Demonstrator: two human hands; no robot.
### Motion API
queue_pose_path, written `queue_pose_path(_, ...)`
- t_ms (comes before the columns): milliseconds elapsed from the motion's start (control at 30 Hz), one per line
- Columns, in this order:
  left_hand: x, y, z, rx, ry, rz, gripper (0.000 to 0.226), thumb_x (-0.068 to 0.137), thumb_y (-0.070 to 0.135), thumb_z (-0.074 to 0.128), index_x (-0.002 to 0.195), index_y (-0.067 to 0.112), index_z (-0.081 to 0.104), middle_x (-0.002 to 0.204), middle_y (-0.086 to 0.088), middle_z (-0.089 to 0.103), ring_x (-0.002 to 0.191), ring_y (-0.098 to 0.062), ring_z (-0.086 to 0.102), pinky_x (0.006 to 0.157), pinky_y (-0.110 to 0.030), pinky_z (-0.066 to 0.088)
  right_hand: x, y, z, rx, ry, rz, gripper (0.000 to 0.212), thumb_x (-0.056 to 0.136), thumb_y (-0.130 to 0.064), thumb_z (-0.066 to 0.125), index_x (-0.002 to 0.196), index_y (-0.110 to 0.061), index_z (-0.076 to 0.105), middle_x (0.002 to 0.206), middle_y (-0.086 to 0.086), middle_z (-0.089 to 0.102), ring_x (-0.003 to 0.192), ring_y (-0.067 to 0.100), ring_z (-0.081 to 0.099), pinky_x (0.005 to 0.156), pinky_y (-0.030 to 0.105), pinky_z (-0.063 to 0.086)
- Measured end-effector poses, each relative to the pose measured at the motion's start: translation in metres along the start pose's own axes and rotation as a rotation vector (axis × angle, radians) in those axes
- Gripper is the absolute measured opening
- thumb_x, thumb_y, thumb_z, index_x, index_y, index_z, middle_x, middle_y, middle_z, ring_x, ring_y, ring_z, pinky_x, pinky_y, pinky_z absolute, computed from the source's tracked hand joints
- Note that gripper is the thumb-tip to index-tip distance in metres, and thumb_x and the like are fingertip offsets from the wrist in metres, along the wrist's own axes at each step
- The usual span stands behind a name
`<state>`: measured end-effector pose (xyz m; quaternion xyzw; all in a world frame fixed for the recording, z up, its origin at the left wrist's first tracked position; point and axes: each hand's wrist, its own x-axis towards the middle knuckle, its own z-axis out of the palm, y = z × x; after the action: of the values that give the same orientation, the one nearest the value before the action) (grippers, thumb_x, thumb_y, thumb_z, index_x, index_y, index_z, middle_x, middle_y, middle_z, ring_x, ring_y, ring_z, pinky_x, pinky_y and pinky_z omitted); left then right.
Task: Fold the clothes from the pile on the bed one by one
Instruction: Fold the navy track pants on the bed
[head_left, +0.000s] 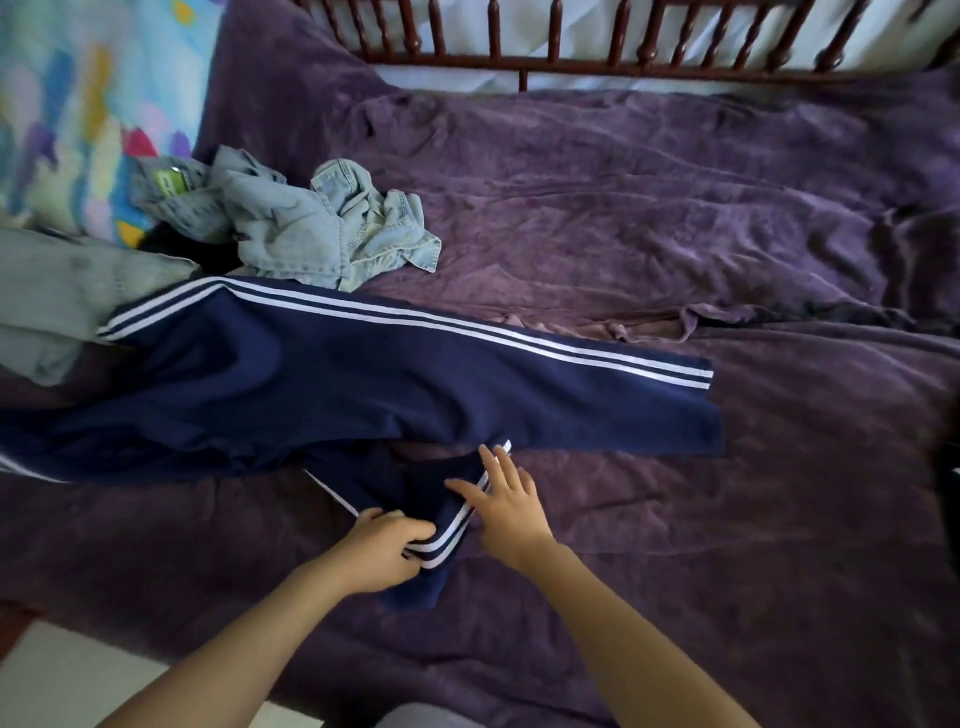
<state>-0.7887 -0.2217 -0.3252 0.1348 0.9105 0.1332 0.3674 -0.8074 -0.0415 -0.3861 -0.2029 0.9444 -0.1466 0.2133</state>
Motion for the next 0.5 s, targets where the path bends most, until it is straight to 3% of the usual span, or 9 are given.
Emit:
queue_pose_path(100, -0.009, 0.002, -0.015, -0.039, -0.012, 0.045, 0.035, 0.081, 0.009, 0.048, 0.060, 0.023, 0.024, 0.061, 0.005, 0.036, 0.073, -0.014, 0.043, 0.066, -0.014, 0.027, 0.001, 0.006, -0.026, -0.140, -0.090, -0.088, 0.035, 0.087, -0.023, 0.052, 0.121, -0.021, 0.057, 0.154, 0.004, 0.022, 0.146, 0.023, 0.005, 0.115, 0.043, 0.008)
queue_pose_path(133, -0.011, 0.004, -0.020, -0.083, -0.007, 0.050, 0.032, 0.081, 0.009, 0.049, 0.060, 0.022, 0.027, 0.062, 0.004, 0.039, 0.074, -0.015, 0.044, 0.064, -0.021, 0.028, -0.005, 0.010, -0.037, -0.105, -0.111, -0.081, 0.030, 0.085, -0.026, 0.054, 0.113, -0.018, 0.061, 0.144, 0.004, 0.040, 0.141, 0.021, 0.024, 0.111, 0.035, 0.017)
queue_pose_path(200, -0.015, 0.010, -0.029, -0.239, 0.013, 0.065, 0.023, 0.080, 0.009, 0.049, 0.063, 0.021, 0.039, 0.068, 0.002, 0.046, 0.073, -0.014, 0.045, 0.062, -0.025, 0.031, -0.022, 0.022, -0.061, 0.032, -0.148, -0.038, 0.013, 0.081, -0.025, 0.058, 0.089, -0.017, 0.064, 0.104, 0.004, 0.065, 0.107, 0.021, 0.056, 0.087, 0.023, 0.034)
queue_pose_path(233, -0.016, 0.016, -0.033, -0.315, 0.021, 0.080, 0.016, 0.079, 0.009, 0.049, 0.067, 0.019, 0.046, 0.071, 0.001, 0.049, 0.072, -0.014, 0.046, 0.062, -0.027, 0.032, -0.034, 0.031, -0.074, 0.125, -0.194, -0.009, 0.006, 0.080, -0.022, 0.060, 0.075, -0.019, 0.060, 0.083, 0.000, 0.064, 0.087, 0.020, 0.058, 0.071, 0.018, 0.035)
queue_pose_path(300, -0.016, 0.031, -0.039, -0.404, 0.045, 0.113, 0.014, 0.081, 0.012, 0.050, 0.087, 0.019, 0.060, 0.085, 0.003, 0.060, 0.081, -0.014, 0.054, 0.071, -0.027, 0.040, -0.058, 0.055, -0.100, 0.311, -0.273, 0.107, 0.025, 0.079, -0.018, 0.064, 0.060, -0.023, 0.048, 0.062, -0.010, 0.049, 0.064, 0.006, 0.047, 0.058, 0.016, 0.033)
queue_pose_path(333, -0.013, 0.037, -0.040, -0.410, 0.070, 0.136, 0.025, 0.083, 0.014, 0.051, 0.104, 0.024, 0.062, 0.103, 0.004, 0.063, 0.095, -0.013, 0.056, 0.082, -0.027, 0.042, -0.070, 0.069, -0.111, 0.377, -0.302, 0.188, 0.025, 0.079, -0.017, 0.065, 0.061, -0.023, 0.048, 0.062, -0.012, 0.048, 0.062, 0.002, 0.043, 0.060, 0.017, 0.034)
queue_pose_path(400, -0.004, 0.044, -0.039, -0.279, 0.179, 0.176, 0.045, 0.088, 0.019, 0.053, 0.132, 0.026, 0.050, 0.134, 0.005, 0.050, 0.124, -0.013, 0.042, 0.104, -0.028, 0.033, -0.092, 0.097, -0.122, 0.412, -0.344, 0.339, 0.010, 0.080, -0.017, 0.066, 0.072, -0.018, 0.060, 0.072, -0.007, 0.057, 0.068, 0.004, 0.050, 0.066, 0.022, 0.041)
queue_pose_path(433, 0.000, 0.043, -0.037, -0.213, 0.241, 0.170, 0.049, 0.089, 0.021, 0.053, 0.138, 0.024, 0.044, 0.141, 0.004, 0.043, 0.131, -0.015, 0.035, 0.108, -0.030, 0.028, -0.102, 0.112, -0.120, 0.410, -0.371, 0.417, 0.002, 0.081, -0.016, 0.065, 0.080, -0.015, 0.065, 0.078, -0.003, 0.063, 0.073, 0.008, 0.055, 0.072, 0.025, 0.045)
queue_pose_path(500, 0.006, 0.031, -0.027, -0.204, 0.316, 0.093, 0.052, 0.091, 0.022, 0.053, 0.141, 0.021, 0.039, 0.144, 0.001, 0.038, 0.133, -0.020, 0.031, 0.109, -0.031, 0.026, -0.117, 0.133, -0.110, 0.492, -0.367, 0.609, 0.007, 0.083, -0.012, 0.066, 0.089, -0.010, 0.070, 0.087, 0.007, 0.069, 0.079, 0.018, 0.062, 0.077, 0.028, 0.049)
